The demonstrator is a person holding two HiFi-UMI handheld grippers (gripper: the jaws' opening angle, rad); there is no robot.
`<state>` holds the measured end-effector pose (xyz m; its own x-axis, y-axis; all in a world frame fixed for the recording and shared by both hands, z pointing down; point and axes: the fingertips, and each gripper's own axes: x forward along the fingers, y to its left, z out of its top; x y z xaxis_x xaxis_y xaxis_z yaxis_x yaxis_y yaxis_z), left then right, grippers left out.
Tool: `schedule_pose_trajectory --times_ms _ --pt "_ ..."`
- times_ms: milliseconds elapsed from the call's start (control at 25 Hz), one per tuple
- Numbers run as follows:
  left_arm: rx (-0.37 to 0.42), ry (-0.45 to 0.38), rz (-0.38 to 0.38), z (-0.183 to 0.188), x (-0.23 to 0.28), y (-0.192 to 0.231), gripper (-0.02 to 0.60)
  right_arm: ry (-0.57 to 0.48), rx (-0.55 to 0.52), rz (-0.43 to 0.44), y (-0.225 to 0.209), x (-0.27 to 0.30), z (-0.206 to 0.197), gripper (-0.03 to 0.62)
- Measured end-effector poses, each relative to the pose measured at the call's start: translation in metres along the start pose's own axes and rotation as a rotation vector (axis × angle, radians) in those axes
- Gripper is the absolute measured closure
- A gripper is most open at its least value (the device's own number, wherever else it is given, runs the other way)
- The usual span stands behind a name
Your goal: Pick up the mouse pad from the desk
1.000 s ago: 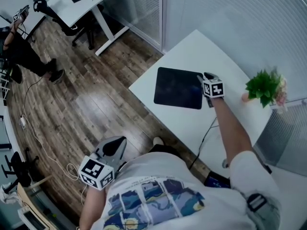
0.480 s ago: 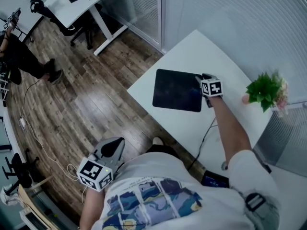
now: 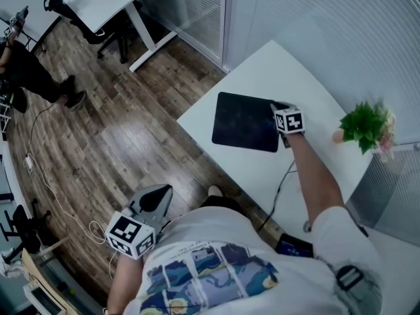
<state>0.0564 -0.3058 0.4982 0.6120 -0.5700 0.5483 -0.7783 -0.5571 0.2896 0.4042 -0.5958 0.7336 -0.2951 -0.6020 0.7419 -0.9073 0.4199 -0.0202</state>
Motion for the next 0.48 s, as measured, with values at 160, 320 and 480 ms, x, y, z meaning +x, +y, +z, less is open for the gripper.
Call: schedule_pose_trajectory --times_ms 160,320,480 --pt "-0.004 -0.012 -0.002 -0.003 -0.008 0.002 0.578 -0.003 -0.014 -0.018 0.005 -0.004 0.006 0.556" --pt "-0.004 -0.025 -0.006 -0.005 -0.020 0.004 0.578 -0.009 -0.017 -0.034 0.011 -0.015 0.012 0.562" --pt "-0.004 -0.041 -0.010 -0.011 -0.035 0.006 0.578 -0.024 -0.022 -0.052 0.020 -0.028 0.020 0.563"
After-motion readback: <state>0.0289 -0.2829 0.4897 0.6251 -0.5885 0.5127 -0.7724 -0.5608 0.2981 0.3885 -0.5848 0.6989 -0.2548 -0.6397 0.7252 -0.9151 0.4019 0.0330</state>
